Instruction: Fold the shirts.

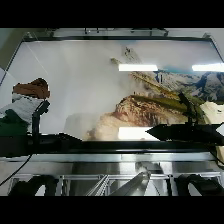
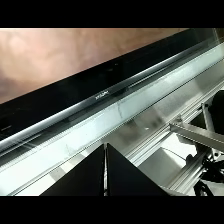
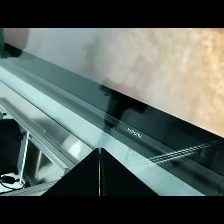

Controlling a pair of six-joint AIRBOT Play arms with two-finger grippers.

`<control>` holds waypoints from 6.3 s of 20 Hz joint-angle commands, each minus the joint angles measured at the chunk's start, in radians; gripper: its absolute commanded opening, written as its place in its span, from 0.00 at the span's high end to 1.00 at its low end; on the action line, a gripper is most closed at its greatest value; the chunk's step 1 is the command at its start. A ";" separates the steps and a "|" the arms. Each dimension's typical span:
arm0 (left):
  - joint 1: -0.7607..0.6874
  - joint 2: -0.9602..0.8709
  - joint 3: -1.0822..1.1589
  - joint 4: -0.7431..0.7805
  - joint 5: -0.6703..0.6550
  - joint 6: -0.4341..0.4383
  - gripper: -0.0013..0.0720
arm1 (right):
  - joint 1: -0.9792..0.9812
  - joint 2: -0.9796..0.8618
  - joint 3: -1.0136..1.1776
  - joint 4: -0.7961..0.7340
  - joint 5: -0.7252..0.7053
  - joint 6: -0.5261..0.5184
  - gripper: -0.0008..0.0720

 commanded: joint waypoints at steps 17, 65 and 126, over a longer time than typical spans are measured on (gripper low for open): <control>0.000 0.001 0.002 0.001 -0.031 0.002 0.02 | 0.000 -0.006 -0.001 0.000 -0.084 0.000 0.95; -0.163 -1.142 1.062 0.188 0.089 0.115 0.96 | 0.000 -0.011 -0.001 0.216 -0.166 -0.016 0.95; 0.460 -0.543 0.867 0.049 0.225 0.084 0.95 | -0.442 -0.420 0.637 0.341 0.023 -0.188 0.96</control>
